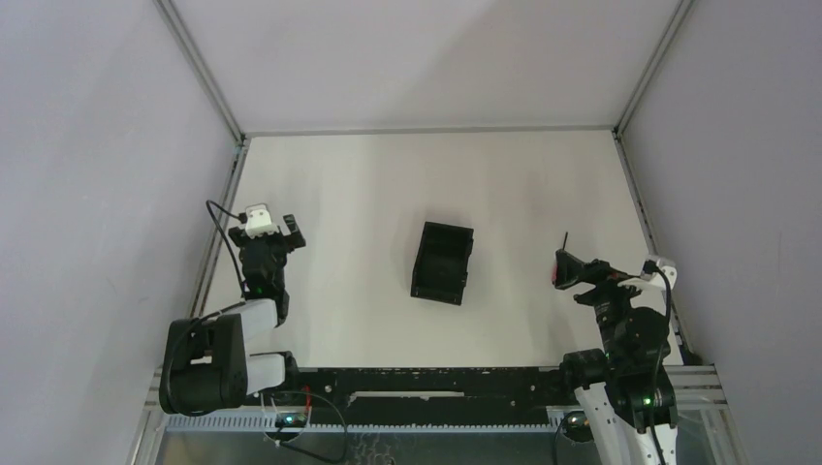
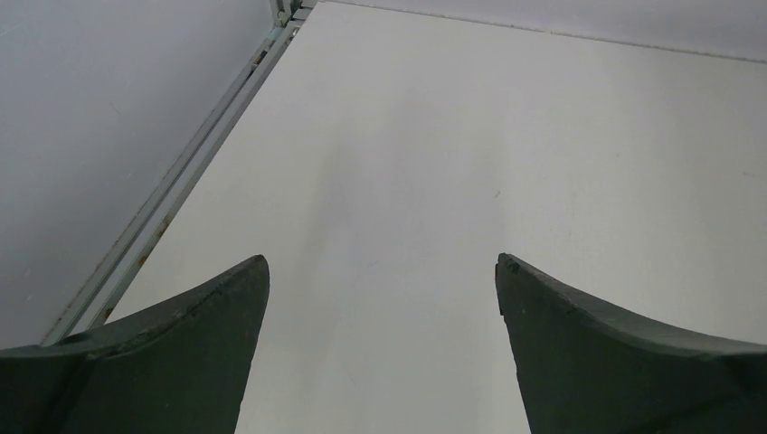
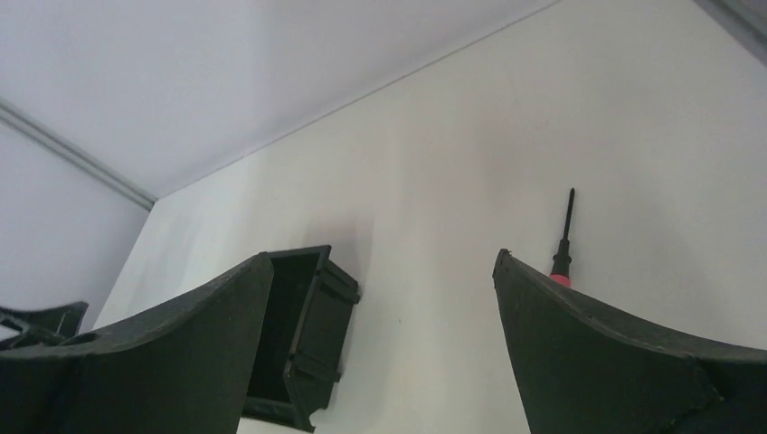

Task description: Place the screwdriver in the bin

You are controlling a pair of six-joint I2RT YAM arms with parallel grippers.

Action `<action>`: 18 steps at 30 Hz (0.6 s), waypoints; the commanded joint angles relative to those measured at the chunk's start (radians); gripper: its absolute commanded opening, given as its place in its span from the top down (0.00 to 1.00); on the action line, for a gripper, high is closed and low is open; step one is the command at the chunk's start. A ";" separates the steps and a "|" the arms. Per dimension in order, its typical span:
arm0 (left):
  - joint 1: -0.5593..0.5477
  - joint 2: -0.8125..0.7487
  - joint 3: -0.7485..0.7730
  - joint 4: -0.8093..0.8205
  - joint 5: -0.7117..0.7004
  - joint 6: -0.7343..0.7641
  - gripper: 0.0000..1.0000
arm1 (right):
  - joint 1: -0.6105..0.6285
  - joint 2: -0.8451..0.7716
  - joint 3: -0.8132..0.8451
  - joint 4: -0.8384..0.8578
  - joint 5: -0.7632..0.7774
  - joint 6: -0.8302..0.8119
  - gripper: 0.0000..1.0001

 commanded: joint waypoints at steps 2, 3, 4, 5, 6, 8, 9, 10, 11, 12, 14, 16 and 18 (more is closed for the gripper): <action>-0.007 -0.010 0.013 0.024 -0.009 -0.005 0.00 | 0.002 -0.009 0.019 0.125 0.039 -0.004 0.00; -0.007 -0.011 0.013 0.024 -0.008 -0.005 0.00 | 0.003 0.012 0.026 0.157 0.005 -0.044 0.00; -0.007 -0.011 0.012 0.024 -0.009 -0.005 0.00 | 0.003 0.034 0.035 0.194 -0.009 -0.061 0.00; -0.006 -0.011 0.012 0.024 -0.009 -0.005 0.00 | 0.003 0.062 0.049 0.220 -0.010 -0.071 0.00; -0.007 -0.010 0.013 0.024 -0.009 -0.005 0.00 | 0.003 0.102 0.069 0.247 -0.018 -0.088 0.00; -0.007 -0.010 0.013 0.024 -0.009 -0.006 0.00 | 0.003 0.209 0.122 0.282 -0.049 -0.140 0.00; -0.006 -0.010 0.012 0.024 -0.009 -0.005 0.00 | 0.003 0.283 0.167 0.268 -0.050 -0.161 0.00; -0.006 -0.010 0.012 0.024 -0.009 -0.005 0.00 | 0.003 0.369 0.220 0.230 -0.036 -0.181 0.00; -0.007 -0.011 0.012 0.024 -0.009 -0.005 0.00 | 0.002 0.473 0.293 0.170 0.004 -0.193 0.00; -0.007 -0.011 0.012 0.024 -0.008 -0.006 0.00 | 0.000 0.576 0.372 0.086 0.038 -0.200 0.00; -0.006 -0.011 0.013 0.024 -0.008 -0.006 0.00 | -0.015 0.806 0.528 -0.088 0.077 -0.206 0.00; -0.006 -0.011 0.012 0.022 -0.009 -0.006 0.00 | -0.065 1.014 0.652 -0.250 0.070 -0.172 0.00; -0.007 -0.011 0.012 0.022 -0.008 -0.006 0.00 | -0.133 1.170 0.700 -0.324 -0.063 -0.174 0.00</action>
